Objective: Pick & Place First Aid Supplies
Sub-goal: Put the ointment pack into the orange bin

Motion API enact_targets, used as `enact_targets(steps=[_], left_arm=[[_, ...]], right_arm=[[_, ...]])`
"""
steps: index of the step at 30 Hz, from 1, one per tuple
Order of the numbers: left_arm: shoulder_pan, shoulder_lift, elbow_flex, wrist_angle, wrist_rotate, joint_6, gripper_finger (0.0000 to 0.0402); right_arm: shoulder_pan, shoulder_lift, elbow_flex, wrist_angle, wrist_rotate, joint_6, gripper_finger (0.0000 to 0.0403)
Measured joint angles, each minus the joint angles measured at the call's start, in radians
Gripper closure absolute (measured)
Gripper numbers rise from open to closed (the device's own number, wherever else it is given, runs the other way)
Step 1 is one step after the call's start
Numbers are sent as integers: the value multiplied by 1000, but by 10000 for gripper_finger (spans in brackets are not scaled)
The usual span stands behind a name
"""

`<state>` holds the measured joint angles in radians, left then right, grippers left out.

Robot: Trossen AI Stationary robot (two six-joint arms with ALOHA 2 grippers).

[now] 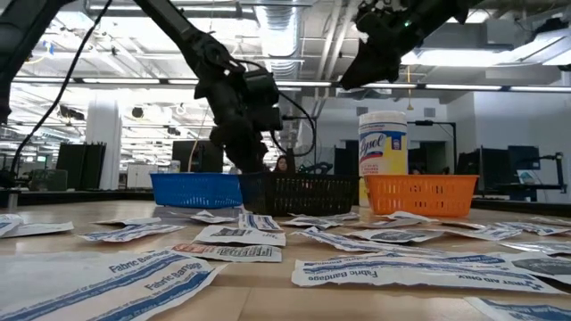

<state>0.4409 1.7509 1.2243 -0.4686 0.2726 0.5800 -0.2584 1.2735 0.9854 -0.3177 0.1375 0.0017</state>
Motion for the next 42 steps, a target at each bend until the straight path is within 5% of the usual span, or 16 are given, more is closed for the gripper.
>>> enact_targets(steps=[13, 19, 28, 42], left_arm=[[-2, 72, 2, -6, -99, 18, 309], [0, 81, 1, -7, -52, 21, 311], [-2, 67, -11, -10, -37, 73, 392], [-4, 57, -13, 4, -44, 71, 395]], right_arm=[[46, 73, 0, -45, -5, -9, 285], [49, 73, 0, -37, -5, -9, 285], [49, 73, 0, -40, -5, 4, 285], [49, 73, 0, -40, -5, 7, 285]])
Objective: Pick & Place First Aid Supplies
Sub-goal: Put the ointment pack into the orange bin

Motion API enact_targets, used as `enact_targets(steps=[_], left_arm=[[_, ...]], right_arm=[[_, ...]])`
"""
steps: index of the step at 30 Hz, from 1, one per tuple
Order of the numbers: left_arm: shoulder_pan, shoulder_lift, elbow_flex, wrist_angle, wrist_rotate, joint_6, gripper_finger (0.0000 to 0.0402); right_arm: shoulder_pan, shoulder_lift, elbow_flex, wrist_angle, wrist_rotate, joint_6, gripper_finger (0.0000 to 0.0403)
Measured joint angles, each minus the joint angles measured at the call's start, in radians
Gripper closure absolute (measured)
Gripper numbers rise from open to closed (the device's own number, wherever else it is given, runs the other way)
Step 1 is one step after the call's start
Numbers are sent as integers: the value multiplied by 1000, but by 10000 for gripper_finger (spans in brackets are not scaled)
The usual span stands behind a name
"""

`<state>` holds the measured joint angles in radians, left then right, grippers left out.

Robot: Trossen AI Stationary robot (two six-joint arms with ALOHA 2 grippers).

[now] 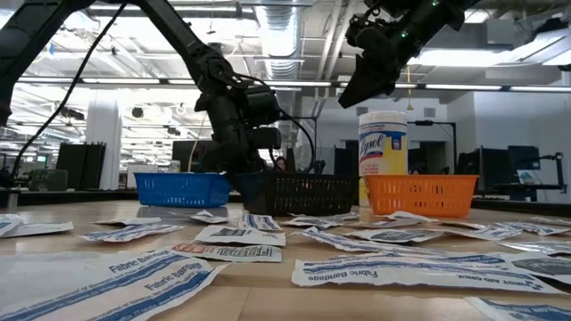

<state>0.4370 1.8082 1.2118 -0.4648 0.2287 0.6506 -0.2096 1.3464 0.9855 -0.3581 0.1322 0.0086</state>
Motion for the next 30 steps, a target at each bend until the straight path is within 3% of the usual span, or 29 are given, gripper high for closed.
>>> enact_targets(steps=[8, 14, 27, 30], left_arm=[[-10, -104, 0, 2, -76, 0, 396], [-23, -162, 2, 2, -79, -4, 397], [-64, -228, 2, 27, -46, -42, 395], [-79, -238, 2, 28, -37, -97, 393]], right_arm=[[0, 2, 0, 0, 0, 19, 284], [-17, 91, 0, 77, 4, 2, 284], [-30, 320, 46, 271, 9, -511, 284], [-3, 359, 46, 277, 64, -607, 284]])
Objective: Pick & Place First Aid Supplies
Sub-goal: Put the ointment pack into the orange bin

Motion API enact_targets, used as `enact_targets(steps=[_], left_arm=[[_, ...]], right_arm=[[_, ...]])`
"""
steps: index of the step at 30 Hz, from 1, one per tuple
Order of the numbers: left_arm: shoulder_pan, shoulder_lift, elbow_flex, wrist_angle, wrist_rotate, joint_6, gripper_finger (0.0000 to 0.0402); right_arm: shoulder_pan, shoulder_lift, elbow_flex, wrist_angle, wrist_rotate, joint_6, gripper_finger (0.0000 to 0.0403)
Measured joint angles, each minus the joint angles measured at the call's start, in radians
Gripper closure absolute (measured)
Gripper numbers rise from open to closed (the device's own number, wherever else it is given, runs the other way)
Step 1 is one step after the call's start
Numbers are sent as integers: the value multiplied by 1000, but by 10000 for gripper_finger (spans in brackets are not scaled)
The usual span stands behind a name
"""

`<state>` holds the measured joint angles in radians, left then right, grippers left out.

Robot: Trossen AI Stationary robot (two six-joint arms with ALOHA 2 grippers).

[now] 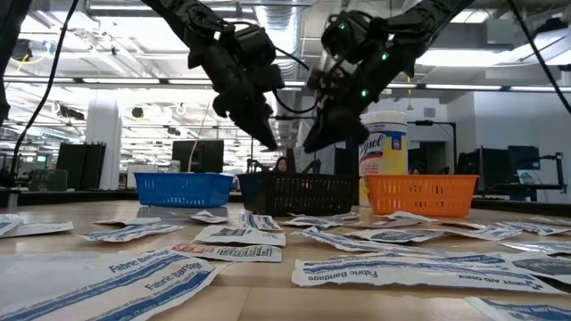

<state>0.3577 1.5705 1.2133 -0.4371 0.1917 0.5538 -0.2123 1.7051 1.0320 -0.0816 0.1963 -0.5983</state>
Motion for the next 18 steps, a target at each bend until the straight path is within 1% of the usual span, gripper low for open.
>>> enact_targets(steps=[5, 8, 13, 15, 18], left_arm=[[-14, -1, 0, 0, 0, -76, 395], [-15, -1, 0, 0, -2, -102, 393], [-12, -7, 0, 5, -4, -128, 394], [-14, -7, 0, 4, -4, -153, 395], [-16, -7, 0, 7, -4, -204, 393]], right_arm=[[69, 44, 0, 72, 176, -117, 284], [106, 52, 0, 82, 239, -165, 284], [145, 51, 0, 138, 251, -178, 285], [152, 50, 0, 190, 250, -205, 285], [154, 50, 0, 207, 248, -223, 285]])
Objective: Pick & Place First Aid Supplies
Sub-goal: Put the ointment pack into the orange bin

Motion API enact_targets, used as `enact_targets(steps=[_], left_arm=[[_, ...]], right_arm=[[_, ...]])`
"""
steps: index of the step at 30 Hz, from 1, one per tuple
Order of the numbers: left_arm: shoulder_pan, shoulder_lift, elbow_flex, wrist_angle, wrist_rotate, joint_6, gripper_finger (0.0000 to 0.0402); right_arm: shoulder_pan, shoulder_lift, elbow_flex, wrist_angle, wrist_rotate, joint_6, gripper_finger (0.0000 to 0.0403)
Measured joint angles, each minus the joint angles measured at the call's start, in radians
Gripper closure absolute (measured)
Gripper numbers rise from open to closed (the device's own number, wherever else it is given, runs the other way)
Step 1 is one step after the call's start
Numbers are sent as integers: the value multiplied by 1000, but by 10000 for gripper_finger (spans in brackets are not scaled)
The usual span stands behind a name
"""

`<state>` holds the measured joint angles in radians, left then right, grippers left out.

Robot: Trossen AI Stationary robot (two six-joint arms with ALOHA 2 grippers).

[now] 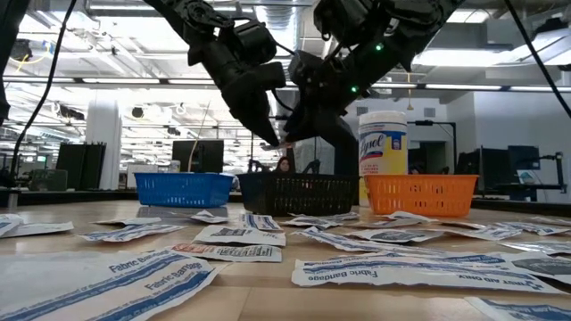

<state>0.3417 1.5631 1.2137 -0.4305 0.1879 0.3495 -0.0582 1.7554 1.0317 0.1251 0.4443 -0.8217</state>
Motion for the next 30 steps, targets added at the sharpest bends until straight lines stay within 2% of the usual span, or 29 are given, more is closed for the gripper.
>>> enact_targets(steps=[9, 12, 16, 21, 30], left_arm=[[-2, 0, 0, 15, 0, -46, 393], [-2, 0, 0, 21, 6, -52, 393], [-2, 0, 0, 25, 69, -53, 395], [-2, 0, 0, 29, 75, -53, 389], [-2, 0, 0, 31, 70, -50, 367]], right_arm=[[-2, 0, 0, -29, -1, 0, 307], [-2, 0, 0, -30, -1, 0, 324], [-2, 0, 0, -39, -1, 1, 351], [-2, 0, 0, -50, -2, 0, 396], [-3, 0, 0, -97, 25, 69, 399]])
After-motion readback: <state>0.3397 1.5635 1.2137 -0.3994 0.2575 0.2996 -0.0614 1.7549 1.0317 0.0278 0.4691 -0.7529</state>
